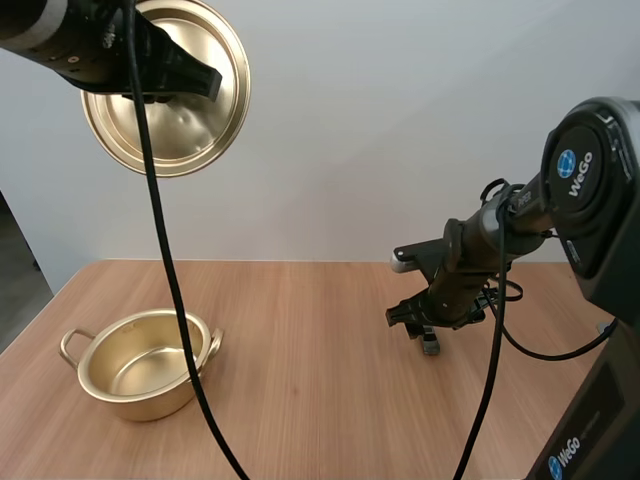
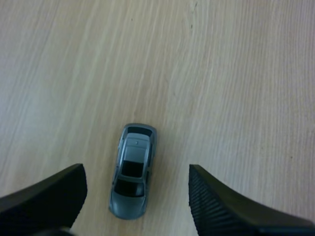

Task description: Open the pot, put the car inside, and close it

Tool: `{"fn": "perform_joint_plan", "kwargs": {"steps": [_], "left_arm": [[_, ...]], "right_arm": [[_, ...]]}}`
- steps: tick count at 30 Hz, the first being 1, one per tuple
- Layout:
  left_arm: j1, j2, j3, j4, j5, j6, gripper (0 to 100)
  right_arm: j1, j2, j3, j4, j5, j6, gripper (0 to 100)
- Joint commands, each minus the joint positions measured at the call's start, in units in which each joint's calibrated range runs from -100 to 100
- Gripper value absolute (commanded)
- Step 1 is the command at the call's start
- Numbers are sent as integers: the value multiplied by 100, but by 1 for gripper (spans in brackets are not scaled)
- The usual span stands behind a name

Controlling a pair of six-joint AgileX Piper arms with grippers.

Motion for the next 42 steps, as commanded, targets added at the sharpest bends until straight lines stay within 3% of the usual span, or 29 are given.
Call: {"fn": "perform_joint_plan", "kwargs": {"steps": [1,4,6,9,10,15,20,23,26,28,32,34,42], "left_arm": [[-2,-1,2,8,13,0,0],[-2,-1,2,8,51,0,0],[-2,-1,2,8,71,0,0],[-2,-1,2,8,71,0,0],[-2,-1,2,8,71,0,0],[-2,-1,2,8,71,0,0],[-2,-1,2,-3,68,0,0],[-2,-1,2,-26,5,0,0],[-2,-1,2,-167,-40,0,0],[-2,-1,2,-310,-122,-9,0],[-2,-117,2,-554,-593,-177,0],[-2,-232,2,-640,-1041,-239,0],[55,-852,2,-767,-1697,-711,0]], "right_arm": [[-1,160,-61,-7,-1,-4,81],[-1,339,-270,32,218,-4,67],[-1,428,-385,111,394,-4,51],[23,489,-468,129,470,-64,4],[30,489,-468,196,434,-191,0],[157,476,-504,566,489,-743,0],[238,209,-1051,797,1189,-795,0],[238,-192,-1398,1390,1464,-1176,0],[238,-663,-1743,2333,1850,-1912,0],[238,-947,-1932,3320,2391,-2683,0],[247,-1243,-2147,5600,4309,-4387,0],[332,-1254,-2281,6350,5225,-4970,0],[1456,-905,-2722,6339,5038,-5059,0]]}}
